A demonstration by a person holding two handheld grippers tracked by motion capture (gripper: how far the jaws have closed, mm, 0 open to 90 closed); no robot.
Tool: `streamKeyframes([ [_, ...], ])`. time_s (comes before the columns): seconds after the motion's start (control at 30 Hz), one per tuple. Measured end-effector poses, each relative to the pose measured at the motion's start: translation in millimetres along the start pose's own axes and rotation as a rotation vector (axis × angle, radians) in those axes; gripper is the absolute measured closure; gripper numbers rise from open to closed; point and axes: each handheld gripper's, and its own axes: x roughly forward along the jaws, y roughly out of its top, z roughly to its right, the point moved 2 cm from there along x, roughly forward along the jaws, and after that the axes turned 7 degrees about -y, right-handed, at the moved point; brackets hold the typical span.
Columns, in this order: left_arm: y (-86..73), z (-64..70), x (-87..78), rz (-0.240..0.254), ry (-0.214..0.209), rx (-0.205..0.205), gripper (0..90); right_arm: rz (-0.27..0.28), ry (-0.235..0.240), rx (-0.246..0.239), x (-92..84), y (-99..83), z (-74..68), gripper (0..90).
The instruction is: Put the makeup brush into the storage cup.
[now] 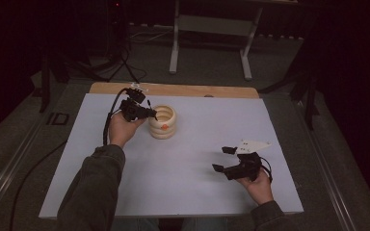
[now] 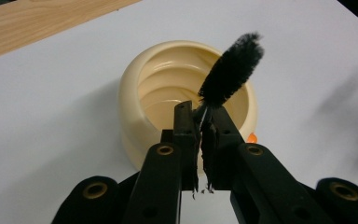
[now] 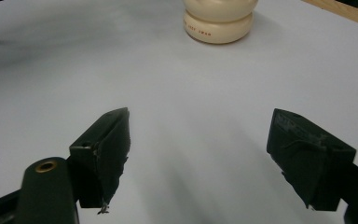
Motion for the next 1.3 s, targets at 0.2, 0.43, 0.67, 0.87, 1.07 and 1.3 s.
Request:
streamKeyframes([
  [0.2,-1.5,-1.0,0.7,-0.004,0.002,0.0,84.6,0.001,-0.001,0.0,-0.2,0.1,0.0,21.1],
  [0.43,-3.2,-2.0,0.9,-0.011,0.005,-0.003,84.5,0.003,-0.001,0.002,-0.3,0.1,0.0,21.2],
  [0.67,-3.7,-1.8,0.6,-0.01,0.009,-0.002,83.1,0.005,-0.002,0.001,-1.0,0.5,0.1,21.2],
  [0.87,-4.4,-1.8,-2.2,-0.004,0.01,-0.003,79.0,0.005,-0.005,0.002,-1.4,0.3,0.5,21.2],
  [1.07,-7.9,-1.5,-5.1,-0.003,0.017,0.002,75.4,0.005,-0.009,0.006,-1.8,-0.1,1.5,21.2],
  [1.3,-11.7,-1.9,-9.0,0.0,0.023,0.001,73.2,0.005,-0.017,0.008,-2.5,-0.4,2.2,21.1],
])
